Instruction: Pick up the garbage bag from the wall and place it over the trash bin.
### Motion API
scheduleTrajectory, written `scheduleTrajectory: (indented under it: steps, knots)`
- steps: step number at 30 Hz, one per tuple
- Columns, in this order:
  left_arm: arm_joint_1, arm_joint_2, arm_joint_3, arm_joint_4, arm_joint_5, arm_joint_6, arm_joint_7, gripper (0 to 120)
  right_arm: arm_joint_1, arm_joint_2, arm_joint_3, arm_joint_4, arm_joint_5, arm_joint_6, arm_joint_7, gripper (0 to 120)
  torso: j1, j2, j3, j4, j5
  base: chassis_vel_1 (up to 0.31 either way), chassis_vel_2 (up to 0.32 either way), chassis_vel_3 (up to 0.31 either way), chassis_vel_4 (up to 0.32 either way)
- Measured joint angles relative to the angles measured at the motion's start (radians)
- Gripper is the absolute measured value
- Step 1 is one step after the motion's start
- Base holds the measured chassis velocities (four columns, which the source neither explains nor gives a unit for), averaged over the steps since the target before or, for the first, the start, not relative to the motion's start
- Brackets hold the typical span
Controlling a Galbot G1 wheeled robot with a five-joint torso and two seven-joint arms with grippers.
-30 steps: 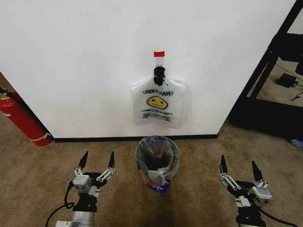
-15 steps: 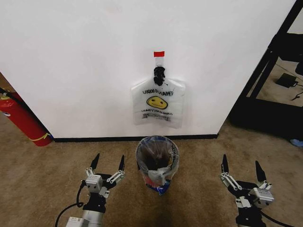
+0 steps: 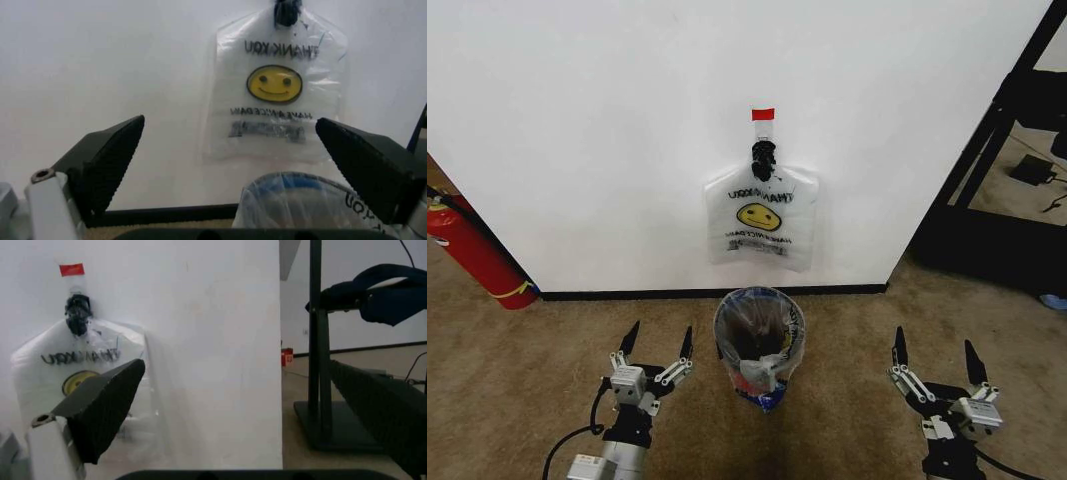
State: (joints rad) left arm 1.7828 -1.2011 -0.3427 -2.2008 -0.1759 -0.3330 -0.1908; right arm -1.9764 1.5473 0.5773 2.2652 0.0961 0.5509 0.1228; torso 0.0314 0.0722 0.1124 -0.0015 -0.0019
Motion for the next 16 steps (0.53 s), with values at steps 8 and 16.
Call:
scheduleTrajectory:
  steps: [8, 16]
  knots:
    - [0.008, -0.002, 0.001, -0.012, 0.006, 0.004, -0.001, 100, -0.005, -0.005, 0.001, -0.007, -0.001, 0.007, 0.008, 100, 0.000, 0.000, 0.000, 0.0000, 0.0001, 0.000, 0.000, 0.000, 0.000]
    - [0.008, -0.002, 0.004, -0.014, 0.012, 0.008, -0.002, 100, 0.000, -0.004, -0.004, -0.016, -0.003, 0.003, 0.008, 100, 0.000, 0.000, 0.000, 0.0000, 0.0000, 0.000, 0.000, 0.000, 0.000]
